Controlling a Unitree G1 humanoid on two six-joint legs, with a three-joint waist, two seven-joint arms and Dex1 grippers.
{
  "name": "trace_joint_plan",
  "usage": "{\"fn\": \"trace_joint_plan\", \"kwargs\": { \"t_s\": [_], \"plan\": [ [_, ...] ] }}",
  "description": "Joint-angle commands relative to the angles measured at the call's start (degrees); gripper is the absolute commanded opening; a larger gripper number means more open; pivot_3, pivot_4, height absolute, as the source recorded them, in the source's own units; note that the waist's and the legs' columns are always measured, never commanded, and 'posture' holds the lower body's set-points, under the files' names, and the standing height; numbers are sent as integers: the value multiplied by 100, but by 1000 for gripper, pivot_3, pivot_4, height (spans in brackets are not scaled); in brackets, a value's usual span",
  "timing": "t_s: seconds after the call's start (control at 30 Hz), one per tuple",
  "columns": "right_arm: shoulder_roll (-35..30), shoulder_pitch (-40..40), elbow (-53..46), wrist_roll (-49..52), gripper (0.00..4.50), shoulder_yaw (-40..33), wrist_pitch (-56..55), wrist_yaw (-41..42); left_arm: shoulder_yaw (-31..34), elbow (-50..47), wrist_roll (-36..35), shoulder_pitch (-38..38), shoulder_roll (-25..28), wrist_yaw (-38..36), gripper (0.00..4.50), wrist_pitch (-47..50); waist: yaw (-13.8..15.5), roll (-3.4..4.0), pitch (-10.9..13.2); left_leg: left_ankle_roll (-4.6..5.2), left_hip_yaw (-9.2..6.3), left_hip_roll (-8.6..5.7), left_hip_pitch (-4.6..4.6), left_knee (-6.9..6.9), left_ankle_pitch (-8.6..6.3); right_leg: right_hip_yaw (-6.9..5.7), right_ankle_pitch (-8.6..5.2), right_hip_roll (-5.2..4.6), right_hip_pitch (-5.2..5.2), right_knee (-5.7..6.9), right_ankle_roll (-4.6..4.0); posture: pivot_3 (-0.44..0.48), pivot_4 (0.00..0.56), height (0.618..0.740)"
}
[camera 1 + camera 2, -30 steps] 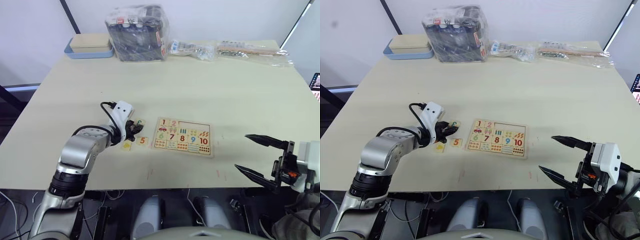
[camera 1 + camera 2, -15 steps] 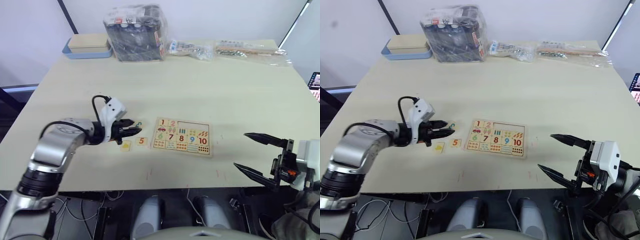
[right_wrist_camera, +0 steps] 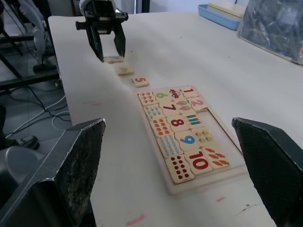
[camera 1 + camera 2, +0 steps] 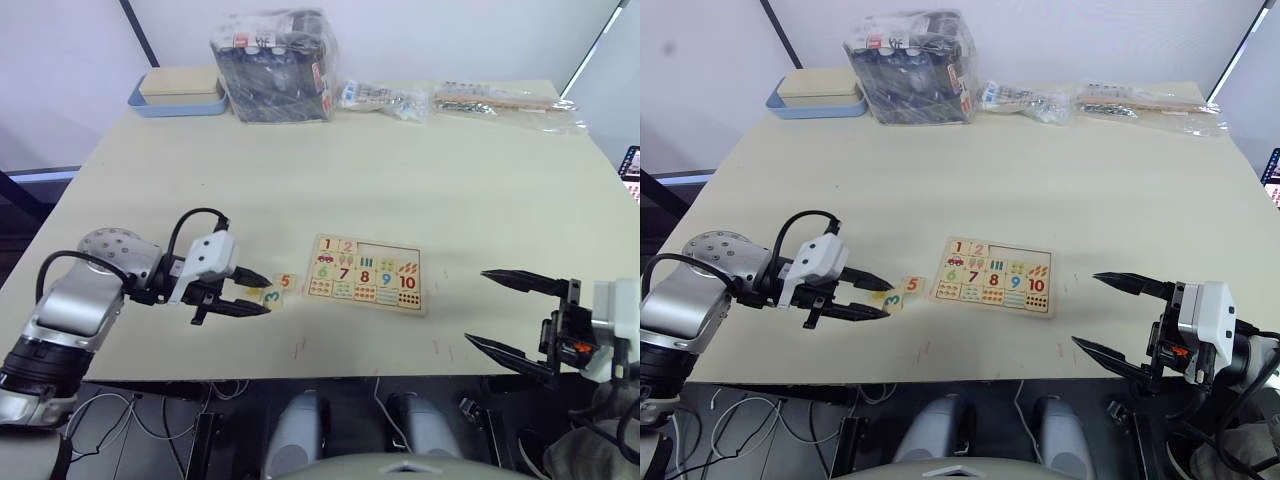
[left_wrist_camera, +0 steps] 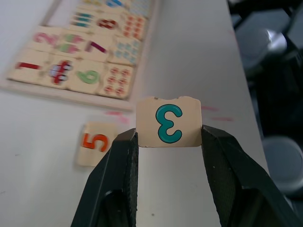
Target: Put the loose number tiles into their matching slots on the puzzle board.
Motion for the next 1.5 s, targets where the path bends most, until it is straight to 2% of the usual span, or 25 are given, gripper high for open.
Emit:
{"fn": "trace_joint_plan", "kwargs": {
  "t_s": [0.03,0.27,0.57,1.5],
  "plan": [
    [-70,28,-181,78,4500,-37,-1,62,-212,138,304,-124,31,-240,1454,-428,-1,0,0,0,0,0,0,0,0,0,0,1,0,0,0,0,150,740],
    [-73,150,-227,73,4500,-110,-14,70,-399,-13,652,-90,62,-38,1454,-222,-1,0,0,0,-1,1,-1,0,0,0,0,1,0,0,2,0,150,740],
    [-91,121,-160,33,4500,-60,-46,88,-541,346,1178,7,-119,218,1454,-1013,-3,0,0,0,-1,1,-1,0,0,0,-1,1,0,1,4,0,150,740],
    [-49,242,-202,10,4500,-88,-70,118,-603,1118,1294,-161,-189,-3,1454,-2111,-4,4,-3,0,0,4,3,1,0,-1,3,3,1,3,8,0,150,740]
  ]
}}
